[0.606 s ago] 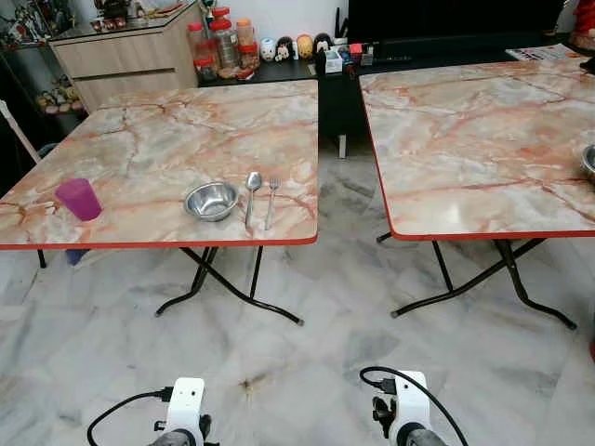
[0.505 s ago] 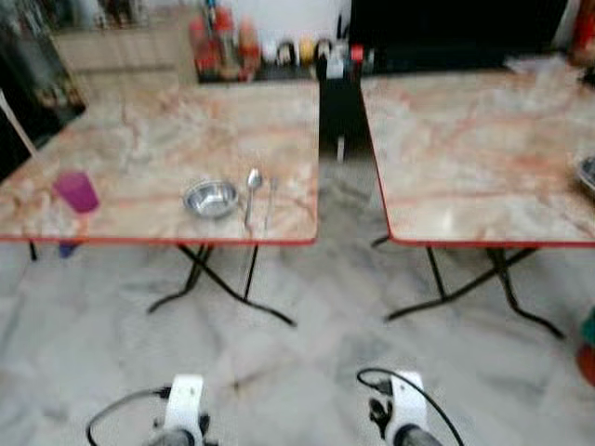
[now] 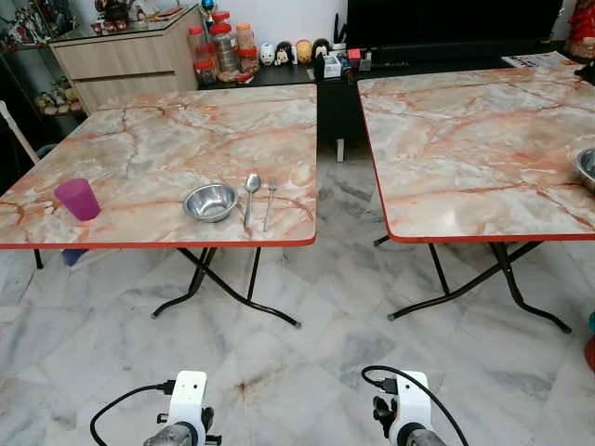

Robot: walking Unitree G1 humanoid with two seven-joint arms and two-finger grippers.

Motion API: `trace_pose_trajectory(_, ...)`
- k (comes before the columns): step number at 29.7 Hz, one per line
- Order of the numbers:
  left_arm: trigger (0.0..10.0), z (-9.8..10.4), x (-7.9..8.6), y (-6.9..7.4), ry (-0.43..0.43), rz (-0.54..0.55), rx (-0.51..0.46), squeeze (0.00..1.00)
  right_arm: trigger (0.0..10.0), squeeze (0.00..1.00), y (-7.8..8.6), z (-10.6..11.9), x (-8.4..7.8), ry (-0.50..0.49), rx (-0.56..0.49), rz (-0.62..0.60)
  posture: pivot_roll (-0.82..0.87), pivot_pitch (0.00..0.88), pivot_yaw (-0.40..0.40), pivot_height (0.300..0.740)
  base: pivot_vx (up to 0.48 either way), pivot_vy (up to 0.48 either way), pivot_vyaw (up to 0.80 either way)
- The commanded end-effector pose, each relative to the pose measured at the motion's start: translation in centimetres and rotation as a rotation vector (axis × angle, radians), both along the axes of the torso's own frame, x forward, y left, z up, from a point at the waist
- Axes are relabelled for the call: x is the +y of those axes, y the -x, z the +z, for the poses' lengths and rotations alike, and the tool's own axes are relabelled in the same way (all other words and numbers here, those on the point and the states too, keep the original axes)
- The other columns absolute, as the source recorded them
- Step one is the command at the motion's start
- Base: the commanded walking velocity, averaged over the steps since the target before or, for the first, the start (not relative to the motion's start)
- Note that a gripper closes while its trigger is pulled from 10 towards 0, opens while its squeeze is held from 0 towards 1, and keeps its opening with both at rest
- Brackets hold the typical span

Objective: Setting the table

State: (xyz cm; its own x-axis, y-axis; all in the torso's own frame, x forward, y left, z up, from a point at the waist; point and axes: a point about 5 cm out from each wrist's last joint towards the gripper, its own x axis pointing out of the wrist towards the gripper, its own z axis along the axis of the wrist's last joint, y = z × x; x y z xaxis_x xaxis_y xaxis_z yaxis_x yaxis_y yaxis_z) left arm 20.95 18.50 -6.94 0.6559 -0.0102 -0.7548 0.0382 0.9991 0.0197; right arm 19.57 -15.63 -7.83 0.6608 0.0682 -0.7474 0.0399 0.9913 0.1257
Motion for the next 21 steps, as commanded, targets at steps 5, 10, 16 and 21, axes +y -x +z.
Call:
trace_pose_trajectory(5,10.0,0.10,0.48,-0.02,0.002,0.014,-0.012,0.00,10.0,0.00,0.04,-0.05,0.23,-0.007,0.008,-0.003,-0.01,0.000,0.098,0.740,0.000,0.000,0.00)
trace_pose_trajectory(10,10.0,0.16,0.30,-0.12,0.006,0.014,-0.023,0.00,10.0,0.00,-0.07,0.02,0.01,0.001,0.003,0.000,-0.01,0.000,0.090,0.740,0.000,0.000,0.00)
trace_pose_trajectory(16,10.0,0.12,0.34,-0.02,0.004,0.023,-0.025,0.00,10.0,0.00,-0.23,0.11,-0.02,0.003,-0.002,0.009,-0.01,0.000,0.084,0.740,0.000,0.000,0.00)
trace_pose_trajectory(21,10.0,0.08,0.28,0.05,0.001,0.016,-0.025,0.00,10.0,0.00,-0.22,0.12,-0.05,0.003,-0.005,0.010,-0.01,0.000,0.087,0.740,0.000,0.000,0.00)
